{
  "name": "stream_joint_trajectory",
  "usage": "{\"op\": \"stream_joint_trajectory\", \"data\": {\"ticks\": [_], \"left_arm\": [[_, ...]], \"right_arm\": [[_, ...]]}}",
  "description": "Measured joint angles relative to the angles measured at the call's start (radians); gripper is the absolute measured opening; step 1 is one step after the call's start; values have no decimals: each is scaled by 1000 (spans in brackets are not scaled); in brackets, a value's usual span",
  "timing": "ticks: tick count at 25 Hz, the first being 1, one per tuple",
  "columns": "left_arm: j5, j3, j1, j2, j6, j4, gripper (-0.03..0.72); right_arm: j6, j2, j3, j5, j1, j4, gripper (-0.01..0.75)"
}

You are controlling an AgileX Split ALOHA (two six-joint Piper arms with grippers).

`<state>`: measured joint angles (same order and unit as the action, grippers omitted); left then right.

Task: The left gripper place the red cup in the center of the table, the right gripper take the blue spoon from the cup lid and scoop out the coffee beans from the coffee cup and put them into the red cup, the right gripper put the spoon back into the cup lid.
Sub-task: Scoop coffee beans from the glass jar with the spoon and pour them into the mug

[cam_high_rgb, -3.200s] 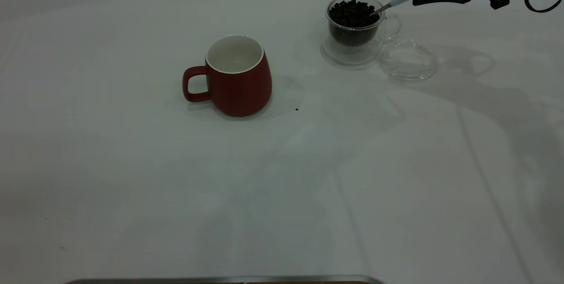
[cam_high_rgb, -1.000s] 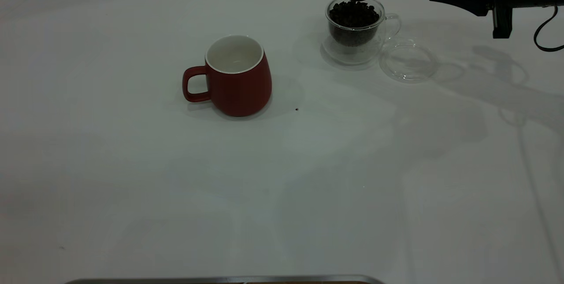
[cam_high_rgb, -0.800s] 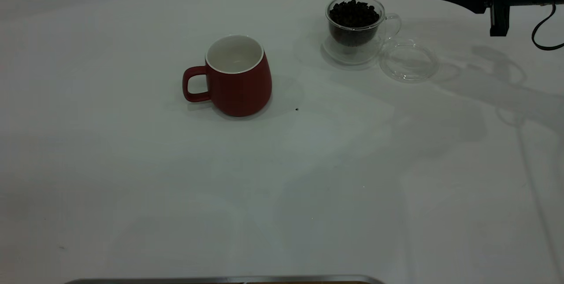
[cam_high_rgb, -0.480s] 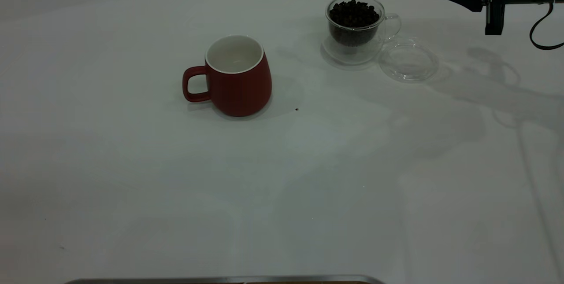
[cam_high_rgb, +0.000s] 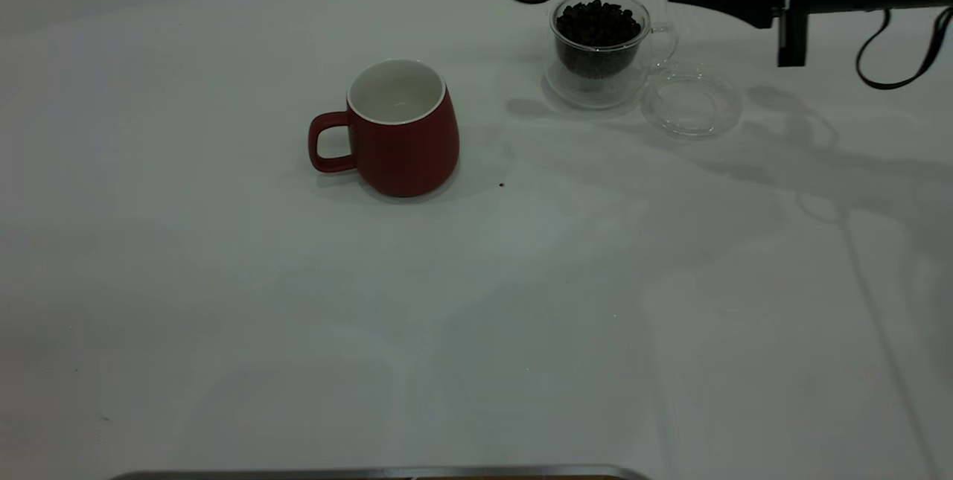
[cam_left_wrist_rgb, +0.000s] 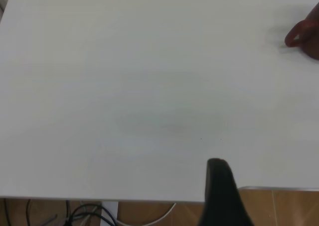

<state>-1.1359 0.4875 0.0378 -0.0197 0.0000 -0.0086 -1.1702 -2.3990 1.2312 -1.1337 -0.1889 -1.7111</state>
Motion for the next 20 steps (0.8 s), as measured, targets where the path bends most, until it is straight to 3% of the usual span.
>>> {"op": "stream_joint_trajectory", "data": {"ticks": [20], "left_arm": [[0,0,0,0,0,0,537]], "right_arm": [[11,0,1,29,214,-16,116]]}}
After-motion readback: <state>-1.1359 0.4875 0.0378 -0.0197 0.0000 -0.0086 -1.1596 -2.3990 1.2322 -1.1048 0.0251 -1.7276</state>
